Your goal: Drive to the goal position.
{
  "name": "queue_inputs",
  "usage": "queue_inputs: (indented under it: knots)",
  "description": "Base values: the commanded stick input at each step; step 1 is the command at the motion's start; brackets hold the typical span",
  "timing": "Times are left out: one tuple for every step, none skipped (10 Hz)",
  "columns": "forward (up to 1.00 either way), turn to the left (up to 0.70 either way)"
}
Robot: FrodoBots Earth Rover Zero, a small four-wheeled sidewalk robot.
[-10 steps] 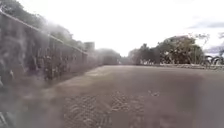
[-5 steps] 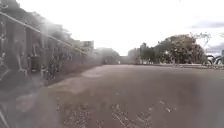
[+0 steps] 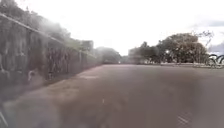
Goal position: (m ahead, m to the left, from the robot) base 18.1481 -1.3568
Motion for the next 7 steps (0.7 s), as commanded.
queue_inputs:
  knots:
    - [1.00,0.00]
    - [1.00,0.00]
    - [1.00,0.00]
    - [1.00,0.00]
    - [1.00,0.00]
    - [1.00,0.00]
    - [1.00,0.00]
